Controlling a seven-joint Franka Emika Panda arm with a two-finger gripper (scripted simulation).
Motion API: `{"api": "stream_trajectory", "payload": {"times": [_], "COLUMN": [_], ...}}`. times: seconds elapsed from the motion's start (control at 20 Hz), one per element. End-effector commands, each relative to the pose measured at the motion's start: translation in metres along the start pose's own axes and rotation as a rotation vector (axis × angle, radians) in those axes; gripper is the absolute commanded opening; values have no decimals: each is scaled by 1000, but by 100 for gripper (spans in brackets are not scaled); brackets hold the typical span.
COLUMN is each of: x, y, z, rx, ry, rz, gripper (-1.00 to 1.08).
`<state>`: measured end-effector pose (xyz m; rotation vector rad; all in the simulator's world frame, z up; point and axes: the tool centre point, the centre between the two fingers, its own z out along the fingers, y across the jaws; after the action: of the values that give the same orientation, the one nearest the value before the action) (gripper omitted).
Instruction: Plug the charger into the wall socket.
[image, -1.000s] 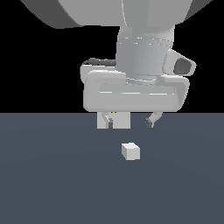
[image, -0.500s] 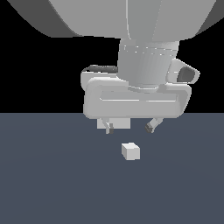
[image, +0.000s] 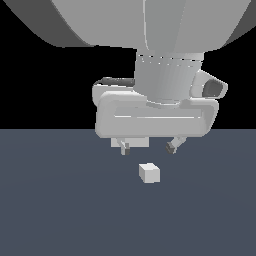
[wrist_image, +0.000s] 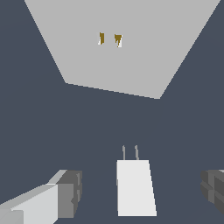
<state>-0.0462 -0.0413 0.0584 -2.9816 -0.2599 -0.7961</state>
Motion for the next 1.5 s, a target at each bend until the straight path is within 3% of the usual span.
{"api": "stream_trajectory", "payload": {"times": [0.0,0.7,0.75,1.45], "x": [-3,-24,-24,-22], "y": [0,0,0,-5], "z": [5,40,40,37], "rx": [0,-1,-1,0], "ry": [-1,-2,-2,-1], "rz": [0,-1,-1,0], "gripper": [100,100,-100,-100]}}
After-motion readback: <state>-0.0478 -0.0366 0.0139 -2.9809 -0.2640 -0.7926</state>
